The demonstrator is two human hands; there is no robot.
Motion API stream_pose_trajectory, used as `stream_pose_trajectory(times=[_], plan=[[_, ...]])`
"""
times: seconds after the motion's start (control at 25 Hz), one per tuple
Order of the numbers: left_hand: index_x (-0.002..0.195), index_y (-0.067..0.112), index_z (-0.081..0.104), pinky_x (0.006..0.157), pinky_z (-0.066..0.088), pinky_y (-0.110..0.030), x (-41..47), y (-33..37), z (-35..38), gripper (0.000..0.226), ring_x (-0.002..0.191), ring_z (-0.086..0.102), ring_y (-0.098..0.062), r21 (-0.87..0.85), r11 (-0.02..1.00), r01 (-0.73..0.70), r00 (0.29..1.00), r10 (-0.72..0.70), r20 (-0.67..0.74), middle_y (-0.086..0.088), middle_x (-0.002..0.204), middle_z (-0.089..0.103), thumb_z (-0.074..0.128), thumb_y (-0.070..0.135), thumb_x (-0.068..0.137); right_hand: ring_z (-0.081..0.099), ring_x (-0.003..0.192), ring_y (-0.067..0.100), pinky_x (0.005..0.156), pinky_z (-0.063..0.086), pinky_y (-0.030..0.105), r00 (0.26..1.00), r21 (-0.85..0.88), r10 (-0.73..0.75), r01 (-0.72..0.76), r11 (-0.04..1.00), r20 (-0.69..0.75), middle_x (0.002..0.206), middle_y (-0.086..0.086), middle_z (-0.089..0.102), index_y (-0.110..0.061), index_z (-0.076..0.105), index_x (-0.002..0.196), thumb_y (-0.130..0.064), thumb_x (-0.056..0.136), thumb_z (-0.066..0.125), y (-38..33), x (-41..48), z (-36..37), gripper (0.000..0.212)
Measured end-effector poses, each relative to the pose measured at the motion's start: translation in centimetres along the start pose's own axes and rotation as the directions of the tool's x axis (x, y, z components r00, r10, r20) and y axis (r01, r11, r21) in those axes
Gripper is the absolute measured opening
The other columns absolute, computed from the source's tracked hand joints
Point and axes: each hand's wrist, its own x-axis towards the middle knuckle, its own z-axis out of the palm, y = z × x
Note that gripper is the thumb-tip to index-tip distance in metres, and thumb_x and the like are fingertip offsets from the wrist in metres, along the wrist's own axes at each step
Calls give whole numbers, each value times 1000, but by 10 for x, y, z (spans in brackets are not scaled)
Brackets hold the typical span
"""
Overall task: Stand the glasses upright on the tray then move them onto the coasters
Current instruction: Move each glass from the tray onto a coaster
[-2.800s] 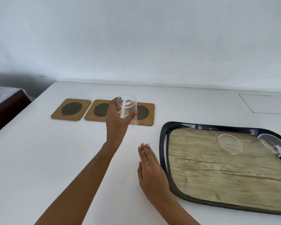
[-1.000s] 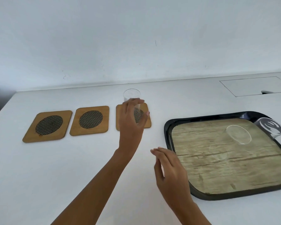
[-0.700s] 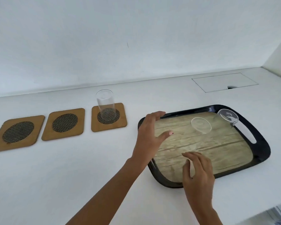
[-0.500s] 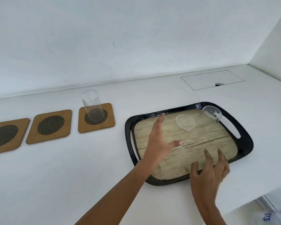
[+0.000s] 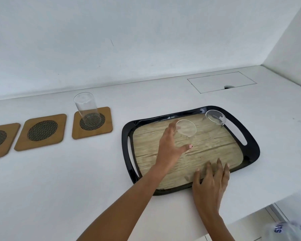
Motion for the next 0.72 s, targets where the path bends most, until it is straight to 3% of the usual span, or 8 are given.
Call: stream_pose_trajectory(times=[0.2, 0.48, 0.72], plan=[[137, 39, 37, 98, 43, -25, -12, 0, -11, 86, 115, 52, -4, -18, 999, -46, 996, 44, -73, 11, 129, 56, 86, 28, 67, 12, 147, 32, 117, 17, 56, 1000, 6, -2, 2, 1000, -10, 151, 19, 36, -1, 55, 131, -23, 95, 53, -14, 10, -6, 42], [135, 42, 43, 95, 50, -21, -42, 17, -82, 84, 107, 59, 2, -76, 991, -106, 957, 81, -280, 21, 114, 62, 88, 30, 65, 25, 142, 30, 113, 28, 49, 971, 130, -238, 237, 963, -9, 144, 13, 46, -8, 50, 133, -29, 93, 44, -75, -1, -17, 45], [130, 36, 50, 86, 54, -22, -74, 6, -190, 77, 98, 65, -1, -61, 994, -96, 850, 50, -525, 21, 109, 66, 89, 21, 65, 29, 142, 30, 113, 30, 46, 870, 265, -492, 472, 841, 13, 145, 13, 45, -4, 47, 137, -24, 95, 46, -162, -42, 1, 46]])
